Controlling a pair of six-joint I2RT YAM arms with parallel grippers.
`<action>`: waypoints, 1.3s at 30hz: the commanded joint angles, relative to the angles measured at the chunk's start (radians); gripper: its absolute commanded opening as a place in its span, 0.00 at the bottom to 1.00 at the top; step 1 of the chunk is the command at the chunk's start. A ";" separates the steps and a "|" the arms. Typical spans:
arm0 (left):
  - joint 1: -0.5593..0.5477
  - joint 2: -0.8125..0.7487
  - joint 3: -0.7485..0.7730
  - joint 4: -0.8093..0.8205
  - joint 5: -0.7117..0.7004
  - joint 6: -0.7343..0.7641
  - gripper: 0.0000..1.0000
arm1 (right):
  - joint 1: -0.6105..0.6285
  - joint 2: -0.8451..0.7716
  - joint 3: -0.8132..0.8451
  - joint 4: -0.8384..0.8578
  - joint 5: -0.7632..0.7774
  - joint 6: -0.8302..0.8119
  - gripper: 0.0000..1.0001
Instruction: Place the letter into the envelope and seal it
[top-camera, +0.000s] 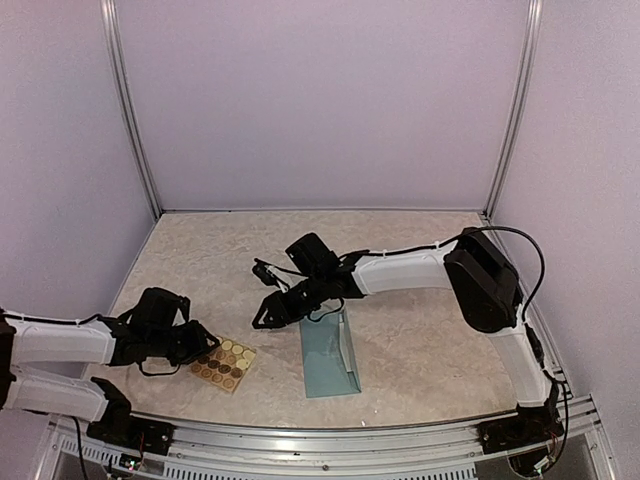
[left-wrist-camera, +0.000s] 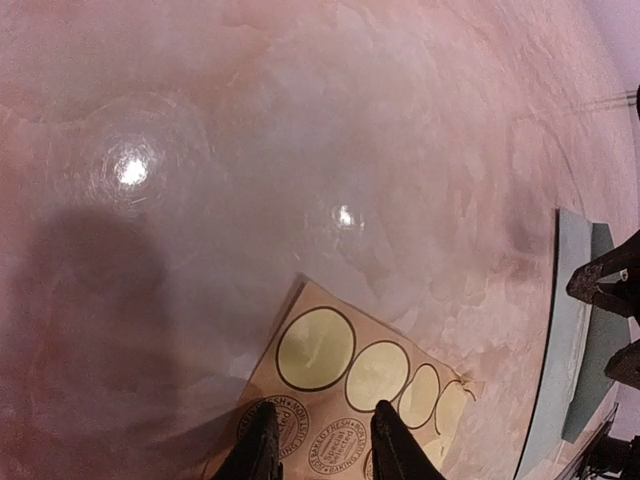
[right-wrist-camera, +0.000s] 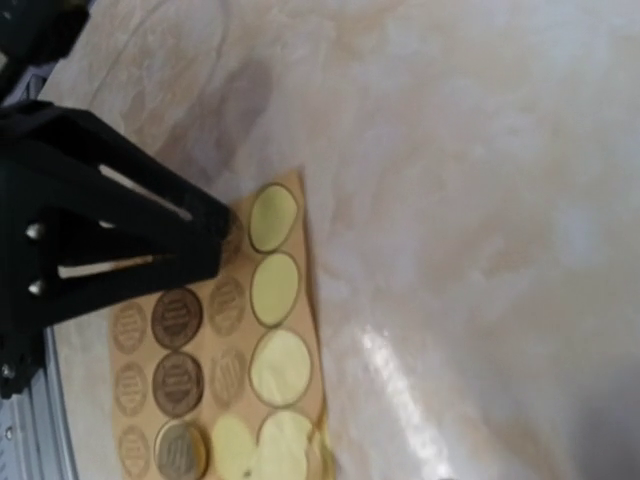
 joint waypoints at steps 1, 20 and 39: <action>0.008 0.043 -0.040 0.092 0.024 -0.004 0.25 | 0.014 0.070 0.077 -0.023 -0.059 -0.018 0.45; -0.154 0.113 -0.001 0.337 0.027 -0.043 0.21 | 0.018 0.036 0.015 -0.038 -0.003 0.017 0.45; -0.166 -0.006 0.012 -0.054 0.055 -0.045 0.22 | 0.020 0.081 0.048 -0.065 -0.034 0.034 0.45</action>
